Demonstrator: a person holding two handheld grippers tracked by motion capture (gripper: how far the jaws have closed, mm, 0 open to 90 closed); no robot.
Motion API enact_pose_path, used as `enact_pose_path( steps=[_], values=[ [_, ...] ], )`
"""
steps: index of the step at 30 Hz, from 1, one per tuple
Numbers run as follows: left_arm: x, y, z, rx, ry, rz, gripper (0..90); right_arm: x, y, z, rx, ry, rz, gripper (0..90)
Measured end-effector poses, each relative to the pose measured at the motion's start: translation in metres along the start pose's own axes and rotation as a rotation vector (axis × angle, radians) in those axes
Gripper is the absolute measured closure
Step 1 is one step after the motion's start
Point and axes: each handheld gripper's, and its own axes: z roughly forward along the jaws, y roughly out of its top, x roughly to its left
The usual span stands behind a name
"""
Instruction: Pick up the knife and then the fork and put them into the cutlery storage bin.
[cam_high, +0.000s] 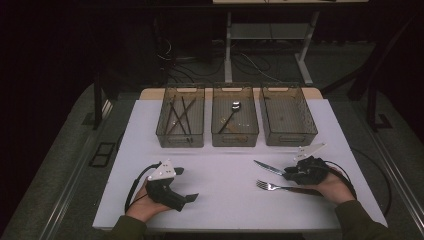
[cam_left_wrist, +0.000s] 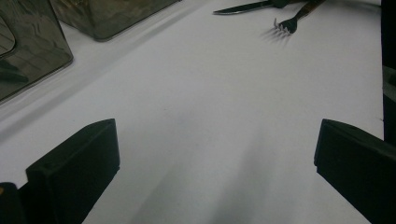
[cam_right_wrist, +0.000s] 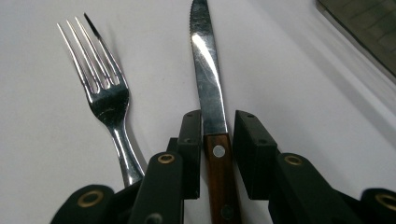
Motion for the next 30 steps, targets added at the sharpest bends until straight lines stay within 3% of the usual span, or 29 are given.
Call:
enact_pose_path(
  steps=[7, 16, 30],
  values=[
    [0.0, 0.0, 0.0, 0.004, 0.0, 0.002, 0.0, 0.001, -0.002, 0.001, -0.015, 0.005, -0.046, 76.3],
    [0.0, 0.0, 0.0, 0.004, -0.001, 0.004, 0.0, -0.004, -0.002, 0.0, -0.02, 0.034, -0.06, 77.1],
    [-0.001, 0.0, 0.0, 0.003, -0.004, 0.004, 0.0, -0.01, 0.0, -0.007, -0.056, 0.045, -0.006, 77.3]
  ],
)
